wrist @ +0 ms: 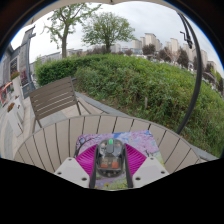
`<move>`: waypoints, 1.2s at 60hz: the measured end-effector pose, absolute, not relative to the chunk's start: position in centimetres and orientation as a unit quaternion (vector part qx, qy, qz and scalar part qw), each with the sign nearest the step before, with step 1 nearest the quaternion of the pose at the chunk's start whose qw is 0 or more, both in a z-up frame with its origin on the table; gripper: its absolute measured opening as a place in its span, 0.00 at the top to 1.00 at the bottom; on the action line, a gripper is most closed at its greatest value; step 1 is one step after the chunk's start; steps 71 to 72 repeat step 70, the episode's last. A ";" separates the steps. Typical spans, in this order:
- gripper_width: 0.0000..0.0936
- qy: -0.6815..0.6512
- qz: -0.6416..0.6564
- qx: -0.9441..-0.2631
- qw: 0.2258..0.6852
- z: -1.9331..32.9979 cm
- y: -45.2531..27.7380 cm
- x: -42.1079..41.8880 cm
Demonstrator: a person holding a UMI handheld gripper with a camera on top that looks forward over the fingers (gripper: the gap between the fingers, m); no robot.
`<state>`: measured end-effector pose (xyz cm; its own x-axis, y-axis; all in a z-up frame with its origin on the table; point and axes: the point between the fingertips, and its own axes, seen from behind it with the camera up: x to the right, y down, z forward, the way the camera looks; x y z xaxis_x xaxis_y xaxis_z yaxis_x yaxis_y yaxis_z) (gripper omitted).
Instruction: Arrange mouse
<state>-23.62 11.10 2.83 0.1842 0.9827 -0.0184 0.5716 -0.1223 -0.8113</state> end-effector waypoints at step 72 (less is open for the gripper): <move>0.09 -0.601 0.239 -0.706 0.286 18.5 3.5 14.0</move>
